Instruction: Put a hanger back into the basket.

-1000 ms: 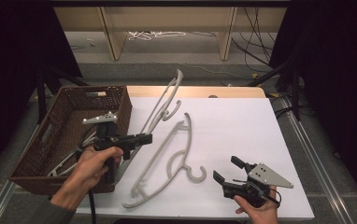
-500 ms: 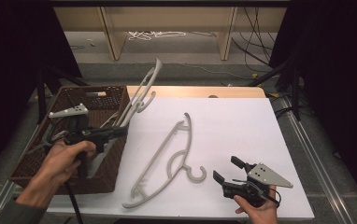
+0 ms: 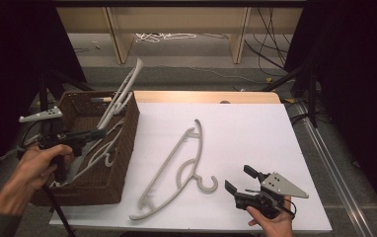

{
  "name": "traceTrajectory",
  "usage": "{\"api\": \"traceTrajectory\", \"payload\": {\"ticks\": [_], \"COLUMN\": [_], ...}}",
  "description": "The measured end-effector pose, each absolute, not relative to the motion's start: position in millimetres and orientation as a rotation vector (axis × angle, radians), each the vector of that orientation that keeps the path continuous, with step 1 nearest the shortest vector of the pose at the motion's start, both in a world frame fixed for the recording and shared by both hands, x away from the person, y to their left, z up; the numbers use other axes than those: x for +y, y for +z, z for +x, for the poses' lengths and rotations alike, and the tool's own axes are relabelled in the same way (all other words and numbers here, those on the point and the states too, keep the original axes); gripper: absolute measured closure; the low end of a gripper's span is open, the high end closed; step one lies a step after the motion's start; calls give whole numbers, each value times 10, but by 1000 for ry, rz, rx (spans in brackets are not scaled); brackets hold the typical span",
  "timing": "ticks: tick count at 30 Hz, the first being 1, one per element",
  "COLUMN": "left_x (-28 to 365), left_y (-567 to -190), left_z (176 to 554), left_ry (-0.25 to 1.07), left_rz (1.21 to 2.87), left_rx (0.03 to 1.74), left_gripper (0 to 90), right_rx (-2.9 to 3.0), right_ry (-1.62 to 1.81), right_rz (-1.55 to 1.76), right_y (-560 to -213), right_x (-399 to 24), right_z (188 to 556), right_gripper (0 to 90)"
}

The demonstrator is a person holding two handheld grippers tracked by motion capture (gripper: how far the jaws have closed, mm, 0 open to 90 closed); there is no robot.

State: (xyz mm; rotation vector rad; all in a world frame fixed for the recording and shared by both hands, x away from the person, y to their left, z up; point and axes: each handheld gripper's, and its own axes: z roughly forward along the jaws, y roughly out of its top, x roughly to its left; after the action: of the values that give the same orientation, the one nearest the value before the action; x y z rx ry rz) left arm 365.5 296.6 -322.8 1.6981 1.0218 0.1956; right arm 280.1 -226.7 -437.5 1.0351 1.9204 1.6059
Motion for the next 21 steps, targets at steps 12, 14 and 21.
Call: {"api": "traceTrajectory", "payload": {"ticks": [12,14,21], "left_x": [3320,3389,3581], "left_y": [-3323,-3339,-3425], "left_z": [3660,3659,3663], "left_ry": [279,279,308], "left_rz": [1775,1775,1800], "left_rx": [1015,1013,1030], "left_gripper": [812,812,813], "right_rx": [1931,1920,1942], "right_ry": [1604,1615,1591], "right_rz": [1033,1036,1044], "right_y": [-4380,-4381,-4376], "right_x": [-2265,-2258,-2264], "right_z": [2801,2802,2803], "right_gripper": [183,183,183]}}
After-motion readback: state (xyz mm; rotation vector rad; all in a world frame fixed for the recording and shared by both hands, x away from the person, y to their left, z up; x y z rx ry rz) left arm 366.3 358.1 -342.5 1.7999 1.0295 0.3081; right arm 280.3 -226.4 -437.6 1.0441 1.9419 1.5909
